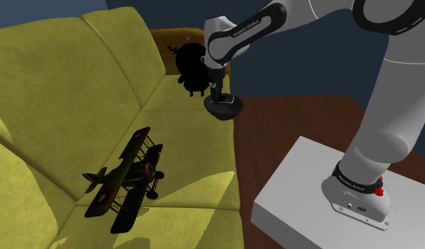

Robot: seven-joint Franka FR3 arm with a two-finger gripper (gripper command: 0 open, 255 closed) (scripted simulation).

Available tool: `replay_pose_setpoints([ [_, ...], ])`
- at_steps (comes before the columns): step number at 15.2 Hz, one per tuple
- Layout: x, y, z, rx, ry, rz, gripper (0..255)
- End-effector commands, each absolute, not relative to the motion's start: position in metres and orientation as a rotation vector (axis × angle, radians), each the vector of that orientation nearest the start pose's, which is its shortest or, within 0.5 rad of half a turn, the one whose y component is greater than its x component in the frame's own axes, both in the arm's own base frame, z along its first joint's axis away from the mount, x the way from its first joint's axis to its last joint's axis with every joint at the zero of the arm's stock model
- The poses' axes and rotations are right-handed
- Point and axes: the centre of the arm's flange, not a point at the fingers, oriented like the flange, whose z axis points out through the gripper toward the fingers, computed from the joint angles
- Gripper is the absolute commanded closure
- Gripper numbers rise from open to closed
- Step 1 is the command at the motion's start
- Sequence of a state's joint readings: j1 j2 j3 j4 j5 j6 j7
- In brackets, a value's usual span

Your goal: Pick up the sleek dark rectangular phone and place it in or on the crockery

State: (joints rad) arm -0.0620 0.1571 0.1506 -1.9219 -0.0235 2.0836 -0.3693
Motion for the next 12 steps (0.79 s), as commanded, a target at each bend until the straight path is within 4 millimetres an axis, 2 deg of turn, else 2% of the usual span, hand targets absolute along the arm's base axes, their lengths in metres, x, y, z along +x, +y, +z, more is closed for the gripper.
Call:
replay_pose_setpoints([
  [1, 0.593, 0.049, 0.411, -3.054, -0.727, -0.011, 255],
  [5, 0.593, 0.049, 0.411, -3.054, -0.727, -0.011, 255],
  [6, 0.593, 0.049, 0.411, -3.054, -0.727, -0.011, 0],
  [11, 0.593, 0.049, 0.411, -3.054, -0.727, -0.011, 0],
  [12, 0.593, 0.049, 0.425, -3.054, -0.727, -0.011, 0],
])
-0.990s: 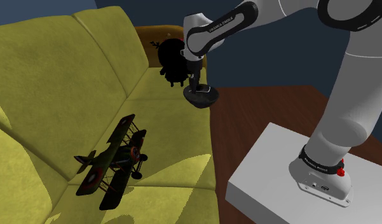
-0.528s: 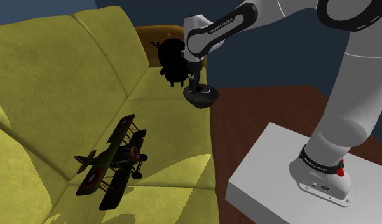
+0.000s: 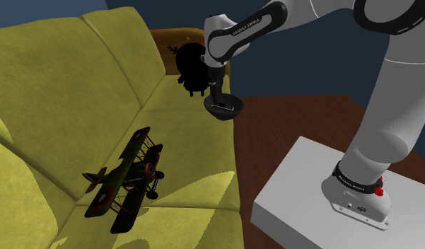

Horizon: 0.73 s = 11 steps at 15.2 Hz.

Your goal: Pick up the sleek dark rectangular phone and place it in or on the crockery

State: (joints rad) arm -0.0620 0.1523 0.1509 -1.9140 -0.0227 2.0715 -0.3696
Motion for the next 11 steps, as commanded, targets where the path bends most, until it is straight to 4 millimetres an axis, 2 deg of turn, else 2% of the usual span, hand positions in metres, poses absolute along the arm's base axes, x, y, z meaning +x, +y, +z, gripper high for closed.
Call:
replay_pose_setpoints([
  [1, 0.593, 0.049, 0.438, -3.054, -0.727, -0.011, 0],
  [3, 0.593, 0.048, 0.461, -3.054, -0.727, -0.011, 0],
  [11, 0.593, 0.048, 0.461, -3.054, -0.727, -0.011, 0],
])
